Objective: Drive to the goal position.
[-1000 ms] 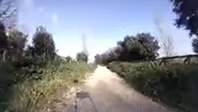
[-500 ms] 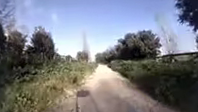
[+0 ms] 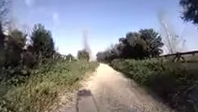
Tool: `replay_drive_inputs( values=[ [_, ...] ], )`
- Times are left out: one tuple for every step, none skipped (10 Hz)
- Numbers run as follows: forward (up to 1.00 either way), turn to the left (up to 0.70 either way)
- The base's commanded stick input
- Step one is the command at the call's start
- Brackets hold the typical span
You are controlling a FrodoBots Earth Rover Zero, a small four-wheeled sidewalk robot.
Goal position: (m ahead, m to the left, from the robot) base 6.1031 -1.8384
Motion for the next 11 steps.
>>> replay_drive_inputs(
  values=[
    [0.70, 0.00],
    [0.70, 0.00],
    [0.70, 0.00],
    [0.70, 0.00],
    [0.70, 0.00],
    [0.70, 0.00],
    [0.70, 0.00],
    [0.70, 0.00],
    [0.70, 0.00],
    [0.70, 0.00],
    [0.70, 0.00]
  ],
)
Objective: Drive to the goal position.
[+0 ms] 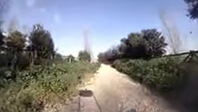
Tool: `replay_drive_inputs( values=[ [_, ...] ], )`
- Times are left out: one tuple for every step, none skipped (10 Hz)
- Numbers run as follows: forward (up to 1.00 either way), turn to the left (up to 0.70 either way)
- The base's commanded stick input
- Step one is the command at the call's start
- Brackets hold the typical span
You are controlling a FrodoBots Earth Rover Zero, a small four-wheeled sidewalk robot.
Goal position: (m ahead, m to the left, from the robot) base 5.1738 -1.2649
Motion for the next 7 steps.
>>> replay_drive_inputs(
  values=[
    [0.70, 0.00],
    [0.70, 0.00],
    [0.70, -0.02],
    [0.70, -0.10],
    [0.70, -0.22],
    [0.70, -0.13],
    [0.70, 0.00]
  ],
)
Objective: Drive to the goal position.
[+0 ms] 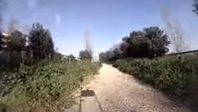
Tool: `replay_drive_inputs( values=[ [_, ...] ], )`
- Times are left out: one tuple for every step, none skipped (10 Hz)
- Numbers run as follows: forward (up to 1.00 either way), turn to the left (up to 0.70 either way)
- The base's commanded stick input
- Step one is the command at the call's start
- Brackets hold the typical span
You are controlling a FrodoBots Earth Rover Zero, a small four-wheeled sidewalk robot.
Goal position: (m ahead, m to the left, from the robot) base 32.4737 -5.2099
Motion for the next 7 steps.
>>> replay_drive_inputs(
  values=[
    [0.70, 0.00],
    [0.70, 0.00],
    [0.70, 0.00],
    [0.70, 0.00],
    [0.70, 0.00],
    [0.70, 0.00],
    [0.70, 0.00]
  ],
)
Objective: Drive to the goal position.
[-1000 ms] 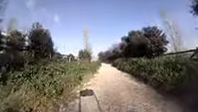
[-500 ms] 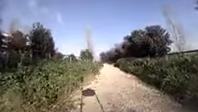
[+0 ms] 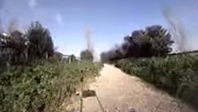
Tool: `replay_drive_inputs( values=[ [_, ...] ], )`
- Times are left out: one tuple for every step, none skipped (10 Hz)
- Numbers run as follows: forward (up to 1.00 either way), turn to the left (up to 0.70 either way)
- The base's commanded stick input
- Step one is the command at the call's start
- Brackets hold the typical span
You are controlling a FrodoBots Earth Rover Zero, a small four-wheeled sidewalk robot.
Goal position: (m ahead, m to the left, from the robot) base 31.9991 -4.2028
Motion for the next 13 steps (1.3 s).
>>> replay_drive_inputs(
  values=[
    [0.70, 0.00],
    [0.70, -0.02],
    [0.70, -0.22],
    [0.70, -0.34],
    [0.70, -0.35],
    [0.70, -0.35],
    [0.70, -0.34],
    [0.70, -0.29],
    [0.70, -0.24],
    [0.70, -0.19],
    [0.70, -0.13],
    [0.70, -0.08],
    [0.70, -0.03]
  ],
)
